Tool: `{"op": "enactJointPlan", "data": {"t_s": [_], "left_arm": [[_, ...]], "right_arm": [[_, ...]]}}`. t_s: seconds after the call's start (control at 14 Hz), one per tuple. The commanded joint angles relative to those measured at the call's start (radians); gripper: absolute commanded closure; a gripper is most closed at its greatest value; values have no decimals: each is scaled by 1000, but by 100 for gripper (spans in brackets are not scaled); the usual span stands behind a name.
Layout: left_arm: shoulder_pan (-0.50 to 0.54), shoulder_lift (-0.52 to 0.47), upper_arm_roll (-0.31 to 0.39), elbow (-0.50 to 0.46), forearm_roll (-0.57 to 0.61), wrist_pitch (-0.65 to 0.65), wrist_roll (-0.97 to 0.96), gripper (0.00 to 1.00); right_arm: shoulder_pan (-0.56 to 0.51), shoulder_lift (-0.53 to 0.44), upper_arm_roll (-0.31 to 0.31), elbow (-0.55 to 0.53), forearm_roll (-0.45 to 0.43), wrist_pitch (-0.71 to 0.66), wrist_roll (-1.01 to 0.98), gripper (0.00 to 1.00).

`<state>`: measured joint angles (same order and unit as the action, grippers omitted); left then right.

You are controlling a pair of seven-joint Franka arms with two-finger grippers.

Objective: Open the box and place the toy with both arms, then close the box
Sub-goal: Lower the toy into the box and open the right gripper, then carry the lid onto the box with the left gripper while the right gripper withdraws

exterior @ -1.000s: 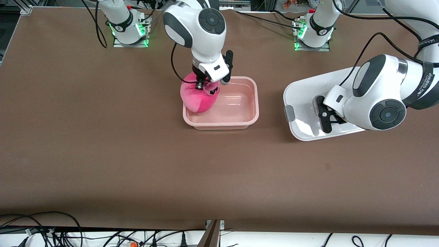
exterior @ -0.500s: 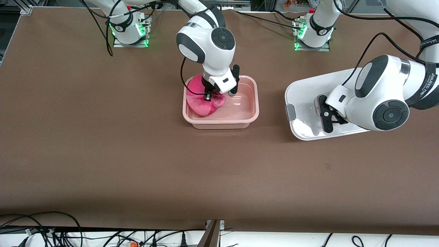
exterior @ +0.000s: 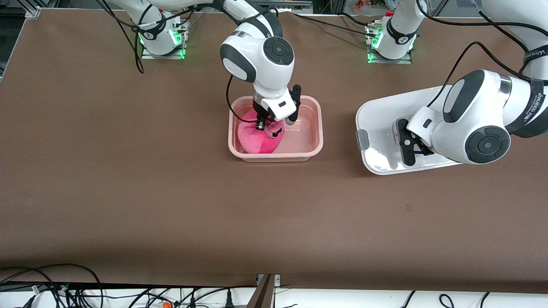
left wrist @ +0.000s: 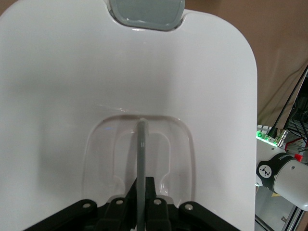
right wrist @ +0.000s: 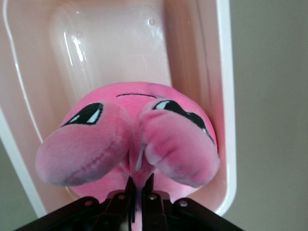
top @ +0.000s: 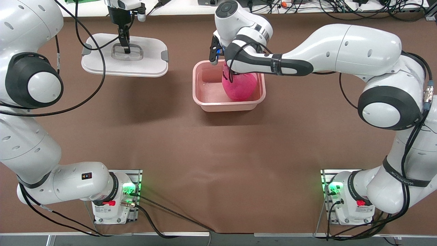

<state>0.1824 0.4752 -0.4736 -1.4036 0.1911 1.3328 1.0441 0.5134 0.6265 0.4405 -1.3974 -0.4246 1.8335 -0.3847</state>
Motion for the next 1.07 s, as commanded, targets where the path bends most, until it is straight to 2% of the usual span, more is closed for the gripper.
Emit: {"op": "enactJointPlan", "data": {"t_s": [0.0, 0.07, 0.14, 0.21, 0.36, 0.57, 0.79, 1.0], "left_arm": [[5, 10, -3, 23, -21, -6, 20, 100], [5, 10, -5, 23, -22, -6, 19, 100], [0, 10, -5, 25, -22, -6, 17, 100], [-4, 8, -5, 26, -22, -6, 14, 100], [-1, 10, -5, 26, -22, -6, 20, 100], [2, 8, -5, 26, -22, -6, 20, 100], [2, 10, -8, 26, -25, -6, 20, 100], [-20, 7, -16, 52, -50, -7, 17, 100]], "right_arm": [[33, 71, 1, 35, -52, -3, 72, 100], [36, 88, 0, 35, -71, 16, 96, 100], [39, 100, -3, 35, -74, 56, 119, 40], [42, 104, -3, 35, -74, 99, 127, 0], [40, 105, -3, 47, -68, 192, 225, 0], [39, 102, -2, 52, -62, 233, 285, 0], [19, 88, -2, 80, -56, 205, 280, 0], [-59, -16, -12, 80, -25, 117, 280, 0]]}}
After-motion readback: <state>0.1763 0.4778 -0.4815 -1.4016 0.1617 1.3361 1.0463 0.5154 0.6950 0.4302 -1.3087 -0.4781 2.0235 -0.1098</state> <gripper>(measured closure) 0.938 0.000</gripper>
